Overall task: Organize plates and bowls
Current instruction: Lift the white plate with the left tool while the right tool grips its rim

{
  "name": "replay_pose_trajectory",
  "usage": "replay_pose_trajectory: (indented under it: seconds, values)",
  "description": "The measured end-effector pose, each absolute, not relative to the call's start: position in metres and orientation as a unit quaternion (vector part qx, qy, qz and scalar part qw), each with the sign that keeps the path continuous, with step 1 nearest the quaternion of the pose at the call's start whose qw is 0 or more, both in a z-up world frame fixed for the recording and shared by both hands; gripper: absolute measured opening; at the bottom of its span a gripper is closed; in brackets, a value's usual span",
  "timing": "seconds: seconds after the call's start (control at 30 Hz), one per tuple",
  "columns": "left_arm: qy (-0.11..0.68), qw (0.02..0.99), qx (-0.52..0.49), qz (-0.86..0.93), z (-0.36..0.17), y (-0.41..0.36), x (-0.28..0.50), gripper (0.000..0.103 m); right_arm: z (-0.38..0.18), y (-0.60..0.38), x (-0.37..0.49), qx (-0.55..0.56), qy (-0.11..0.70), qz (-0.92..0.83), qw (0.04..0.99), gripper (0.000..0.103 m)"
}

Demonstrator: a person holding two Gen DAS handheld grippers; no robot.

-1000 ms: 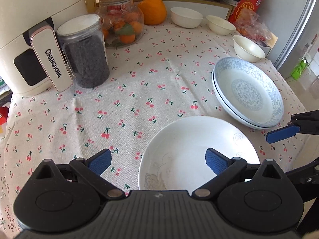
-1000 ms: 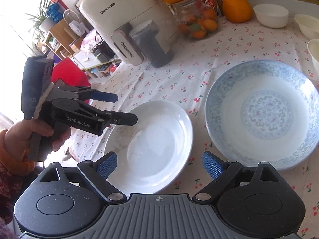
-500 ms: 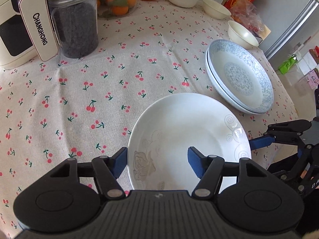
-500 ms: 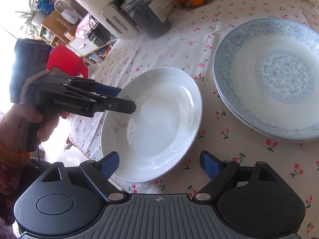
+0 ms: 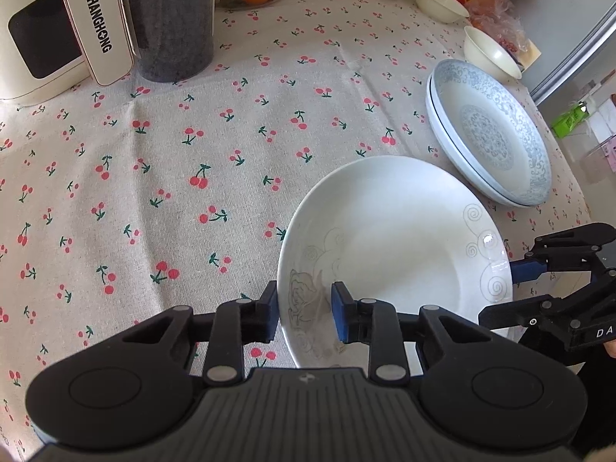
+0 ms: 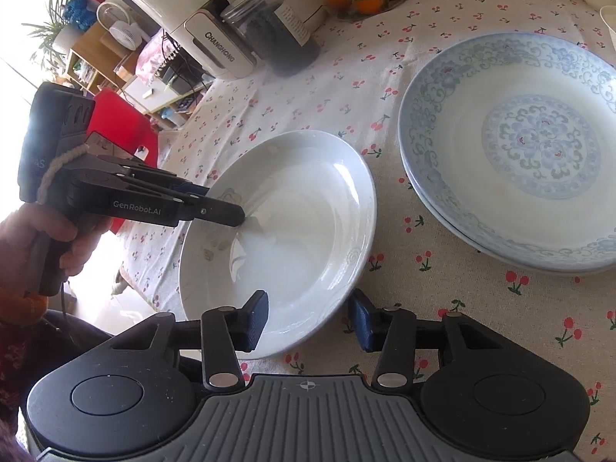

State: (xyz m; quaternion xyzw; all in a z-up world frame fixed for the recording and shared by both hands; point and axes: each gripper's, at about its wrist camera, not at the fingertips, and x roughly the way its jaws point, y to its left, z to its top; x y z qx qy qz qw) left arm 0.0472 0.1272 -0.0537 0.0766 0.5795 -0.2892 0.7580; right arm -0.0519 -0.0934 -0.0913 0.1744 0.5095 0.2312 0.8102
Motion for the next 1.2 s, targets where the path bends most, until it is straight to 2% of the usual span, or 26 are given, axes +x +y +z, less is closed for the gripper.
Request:
replay_pose_trajectory:
  seconds: [0.1,0.2,1.2]
  values:
    - [0.579,0.76,0.074,-0.287,-0.053,0.128,0.048,0.024,-0.092,-0.096,-0.051,0.178,0.512,0.224,0.81,0.033]
    - [0.579,0.761,0.07,-0.286,-0.054,0.129,0.049,0.023,-0.091,-0.096,-0.05,0.175,0.513,0.222,0.81,0.031]
    - [0.526,0.801,-0.035,-0.285,-0.025,0.131,0.059,0.021,-0.041,-0.131,-0.033,0.214,0.437,0.201,0.85,0.031]
